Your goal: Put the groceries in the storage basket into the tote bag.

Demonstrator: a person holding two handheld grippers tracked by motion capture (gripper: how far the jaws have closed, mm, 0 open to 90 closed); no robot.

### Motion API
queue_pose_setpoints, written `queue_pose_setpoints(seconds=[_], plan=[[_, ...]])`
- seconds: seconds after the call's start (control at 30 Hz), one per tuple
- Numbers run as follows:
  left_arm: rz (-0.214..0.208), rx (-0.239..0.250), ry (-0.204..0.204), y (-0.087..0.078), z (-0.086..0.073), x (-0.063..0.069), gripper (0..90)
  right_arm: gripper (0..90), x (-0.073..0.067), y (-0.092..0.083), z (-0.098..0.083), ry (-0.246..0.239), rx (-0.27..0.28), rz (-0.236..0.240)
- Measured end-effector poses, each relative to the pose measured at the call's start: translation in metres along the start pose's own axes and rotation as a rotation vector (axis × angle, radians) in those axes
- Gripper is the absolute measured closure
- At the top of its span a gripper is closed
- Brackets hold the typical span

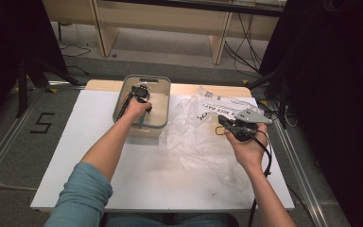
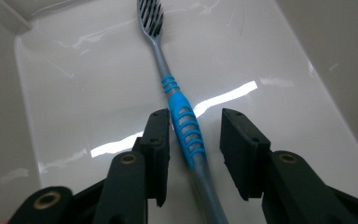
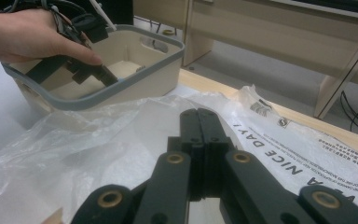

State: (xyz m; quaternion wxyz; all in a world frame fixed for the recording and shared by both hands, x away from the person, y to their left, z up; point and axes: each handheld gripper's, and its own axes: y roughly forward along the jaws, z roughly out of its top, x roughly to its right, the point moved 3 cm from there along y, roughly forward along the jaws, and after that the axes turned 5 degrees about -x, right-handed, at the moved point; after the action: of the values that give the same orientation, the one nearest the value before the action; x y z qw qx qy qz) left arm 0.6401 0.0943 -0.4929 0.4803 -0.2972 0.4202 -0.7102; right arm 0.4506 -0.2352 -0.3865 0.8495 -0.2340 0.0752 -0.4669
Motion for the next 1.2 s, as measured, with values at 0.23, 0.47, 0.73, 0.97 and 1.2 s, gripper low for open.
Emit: queue_pose_setpoints(seconds=[0.23,0.47,0.73,0.97,1.2], plan=[[0.0,-0.002,-0.009,-0.0003,0.0,-0.0014,67.9,90.0,-0.0002,0.0002,0.0001,0.001,0.0,0.001],[0.005,-0.004,-0.018,-0.0003,0.0002,-0.0024,71.1,90.0,-0.0003,0.0003,-0.0001,0.0,-0.001,0.002],[0.009,-0.006,-0.027,-0.0002,0.0003,-0.0021,73.4,90.0,-0.0008,0.0005,-0.0001,0.001,-0.002,0.002],[0.018,-0.01,-0.019,-0.0003,0.0008,0.0006,77.0,90.0,-0.0009,0.0004,0.0,0.001,-0.001,0.002],[0.025,-0.012,-0.021,-0.0003,0.0008,0.0016,77.4,90.0,-0.0007,0.0003,0.0,0.0,0.0,0.002]])
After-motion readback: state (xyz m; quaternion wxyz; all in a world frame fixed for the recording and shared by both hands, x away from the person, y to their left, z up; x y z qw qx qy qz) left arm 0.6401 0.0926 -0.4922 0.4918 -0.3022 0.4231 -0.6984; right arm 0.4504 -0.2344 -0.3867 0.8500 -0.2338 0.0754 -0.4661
